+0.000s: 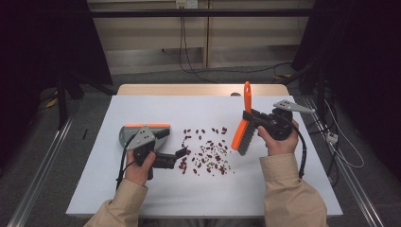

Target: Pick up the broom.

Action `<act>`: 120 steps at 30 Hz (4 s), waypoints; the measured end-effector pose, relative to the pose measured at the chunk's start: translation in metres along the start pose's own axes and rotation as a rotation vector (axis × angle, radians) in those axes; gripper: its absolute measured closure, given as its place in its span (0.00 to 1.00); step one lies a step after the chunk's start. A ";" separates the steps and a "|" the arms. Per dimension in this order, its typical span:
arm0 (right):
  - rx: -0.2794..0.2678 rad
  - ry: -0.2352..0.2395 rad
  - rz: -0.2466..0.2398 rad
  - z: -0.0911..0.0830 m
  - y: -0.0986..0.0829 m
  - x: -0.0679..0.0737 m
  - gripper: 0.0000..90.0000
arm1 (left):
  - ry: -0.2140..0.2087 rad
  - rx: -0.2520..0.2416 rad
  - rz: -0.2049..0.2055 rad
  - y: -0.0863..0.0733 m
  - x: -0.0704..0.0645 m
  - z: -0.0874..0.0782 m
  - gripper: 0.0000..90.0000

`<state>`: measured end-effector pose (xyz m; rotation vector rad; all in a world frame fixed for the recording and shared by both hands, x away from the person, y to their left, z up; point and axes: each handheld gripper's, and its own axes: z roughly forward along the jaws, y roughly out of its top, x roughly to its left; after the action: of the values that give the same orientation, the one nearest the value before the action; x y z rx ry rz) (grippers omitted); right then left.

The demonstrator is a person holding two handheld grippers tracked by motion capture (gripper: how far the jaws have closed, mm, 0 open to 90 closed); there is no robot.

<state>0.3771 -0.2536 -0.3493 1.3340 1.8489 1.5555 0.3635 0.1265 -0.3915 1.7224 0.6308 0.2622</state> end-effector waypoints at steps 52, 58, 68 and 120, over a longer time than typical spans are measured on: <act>0.043 0.097 -0.170 0.060 0.003 0.083 0.79 | -0.030 0.195 -0.104 0.003 -0.016 0.063 0.78; 0.045 0.075 -0.206 0.061 0.003 0.090 0.79 | -0.018 0.198 -0.104 0.003 -0.017 0.065 0.78; 0.040 0.092 -0.188 0.062 0.001 0.087 0.79 | -0.015 0.196 -0.101 0.003 -0.017 0.065 0.78; 0.086 -0.043 -0.010 0.093 -0.025 0.109 0.35 | 0.168 0.124 -0.065 -0.002 -0.027 0.061 0.76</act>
<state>0.3867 -0.1101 -0.3709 1.3819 1.9129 1.4458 0.3706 0.0616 -0.4044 1.8075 0.8393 0.3303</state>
